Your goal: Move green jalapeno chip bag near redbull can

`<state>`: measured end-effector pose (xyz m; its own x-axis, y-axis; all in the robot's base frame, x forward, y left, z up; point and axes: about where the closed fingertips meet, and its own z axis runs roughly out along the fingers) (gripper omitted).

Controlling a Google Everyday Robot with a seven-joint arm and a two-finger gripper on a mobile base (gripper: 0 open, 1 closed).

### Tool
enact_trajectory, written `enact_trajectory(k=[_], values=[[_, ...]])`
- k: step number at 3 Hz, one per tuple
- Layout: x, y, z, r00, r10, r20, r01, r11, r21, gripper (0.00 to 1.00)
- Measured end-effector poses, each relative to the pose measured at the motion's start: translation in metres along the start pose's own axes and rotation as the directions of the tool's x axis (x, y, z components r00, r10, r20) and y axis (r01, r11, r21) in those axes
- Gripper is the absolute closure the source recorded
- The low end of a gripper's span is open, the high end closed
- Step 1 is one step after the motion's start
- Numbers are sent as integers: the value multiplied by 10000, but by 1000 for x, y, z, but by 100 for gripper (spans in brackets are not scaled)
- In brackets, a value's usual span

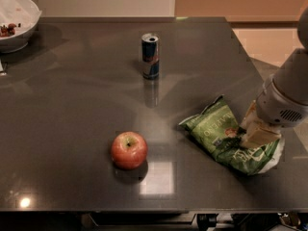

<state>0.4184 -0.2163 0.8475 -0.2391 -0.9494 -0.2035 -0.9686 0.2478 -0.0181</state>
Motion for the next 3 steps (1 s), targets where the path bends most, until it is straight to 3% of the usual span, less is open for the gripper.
enact_trajectory(k=[1, 2, 3], values=[[-6, -5, -6, 9999, -101, -105, 102, 9999, 83, 87], [-30, -28, -23, 9983, -510, -291, 525, 9974, 499, 100], [-53, -55, -35, 9970, -733, -267, 751, 9944, 744, 100]])
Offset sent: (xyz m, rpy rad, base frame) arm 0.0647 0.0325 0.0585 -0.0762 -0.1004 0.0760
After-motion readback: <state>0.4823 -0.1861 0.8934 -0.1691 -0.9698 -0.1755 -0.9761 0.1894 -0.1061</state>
